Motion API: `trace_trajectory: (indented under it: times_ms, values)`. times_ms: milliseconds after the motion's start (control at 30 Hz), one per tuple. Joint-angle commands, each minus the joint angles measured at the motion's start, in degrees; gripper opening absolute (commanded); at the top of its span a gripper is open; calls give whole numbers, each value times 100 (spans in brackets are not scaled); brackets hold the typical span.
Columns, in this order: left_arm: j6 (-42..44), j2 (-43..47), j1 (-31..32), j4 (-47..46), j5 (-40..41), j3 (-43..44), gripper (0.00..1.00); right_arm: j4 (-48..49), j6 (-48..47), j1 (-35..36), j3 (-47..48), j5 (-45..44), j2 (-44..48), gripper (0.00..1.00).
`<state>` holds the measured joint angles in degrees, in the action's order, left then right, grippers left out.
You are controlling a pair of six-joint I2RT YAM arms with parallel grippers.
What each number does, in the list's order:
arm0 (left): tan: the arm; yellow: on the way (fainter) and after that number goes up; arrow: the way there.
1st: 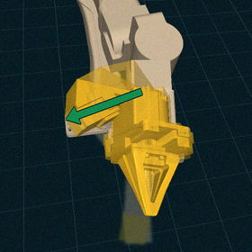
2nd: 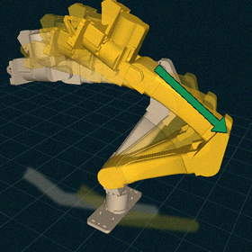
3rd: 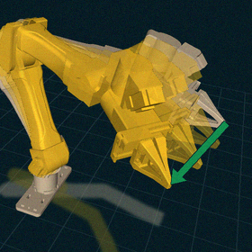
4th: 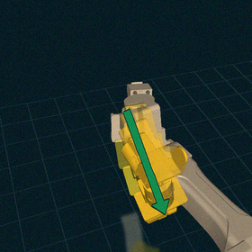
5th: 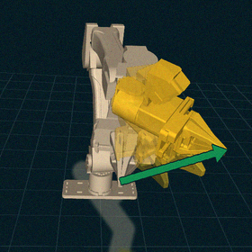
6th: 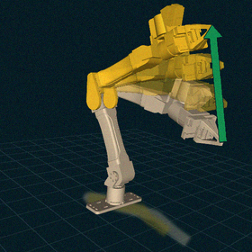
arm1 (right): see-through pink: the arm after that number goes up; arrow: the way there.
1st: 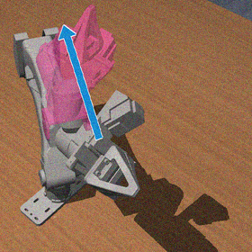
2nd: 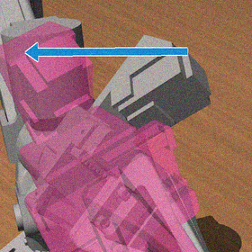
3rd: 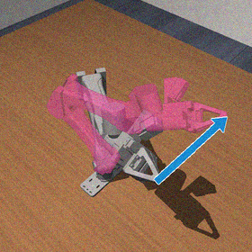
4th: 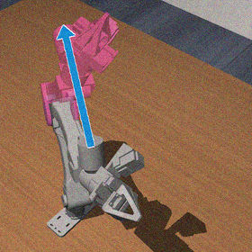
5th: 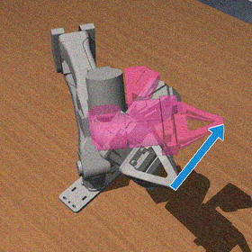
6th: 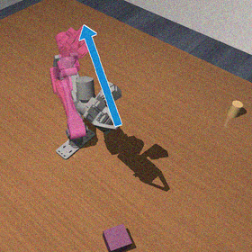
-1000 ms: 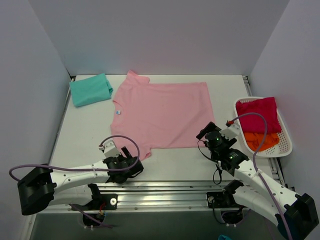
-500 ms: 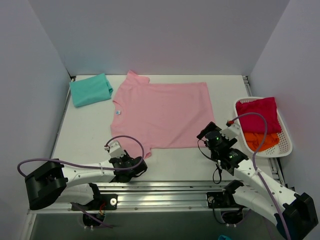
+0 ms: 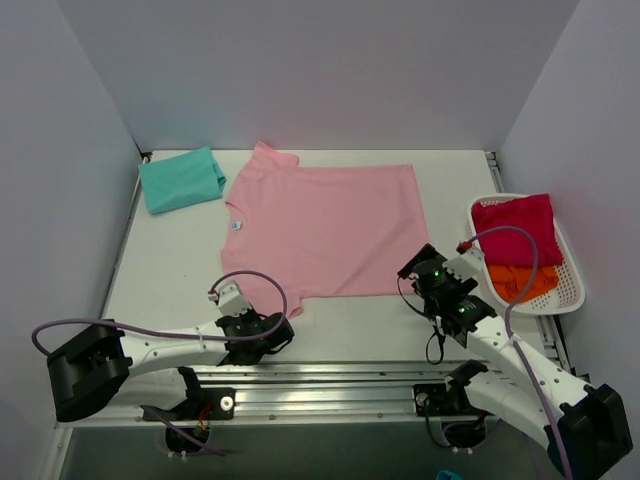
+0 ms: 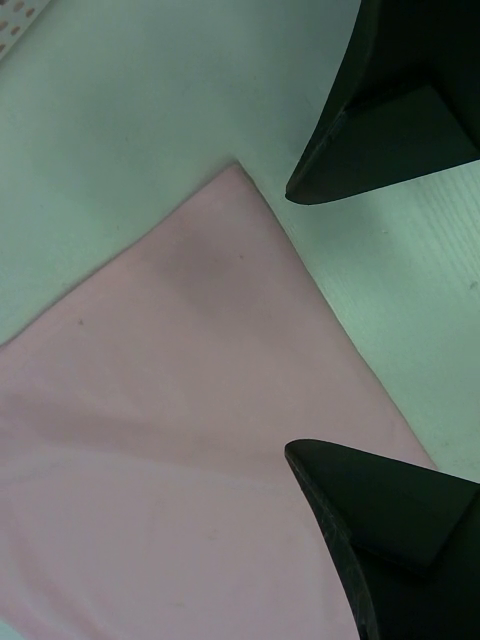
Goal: Fold and stack the t-shirts
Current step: Flatten the tshirt out
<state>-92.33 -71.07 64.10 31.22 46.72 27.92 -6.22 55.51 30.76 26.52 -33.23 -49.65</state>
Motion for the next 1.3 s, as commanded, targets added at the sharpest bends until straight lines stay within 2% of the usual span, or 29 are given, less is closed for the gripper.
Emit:
trace_trajectory:
  times_ms: [0,67,167,467,867,1067,1200,1233,1267]
  values:
    - [13,391,15,331,223,-23,4,234,48,-656,-191,745,-264,100]
    - [84,567,-11,341,285,-50,3,560,-57,-1009,-323,1560,-563,98]
    - [259,682,-72,332,337,-85,3,850,-40,-1371,-516,1969,-871,95]
    - [786,1024,-336,77,329,-243,2,868,277,-1424,-895,1917,-722,88]
    - [1244,1279,-732,-309,101,-445,2,1202,259,-1635,-684,1908,-1521,81]
    - [1402,1271,-872,-459,-5,-516,2,1316,180,-1661,-683,1943,-1627,53]
    - [1411,1280,-881,-547,-40,-577,2,1316,162,-1661,-727,1943,-1565,21]
    - [1411,1288,-890,-564,-40,-586,2,1281,154,-1661,-719,1978,-1557,17]
    - [1437,1306,-881,-573,-40,-577,2,1264,162,-1661,-727,1987,-1548,7]
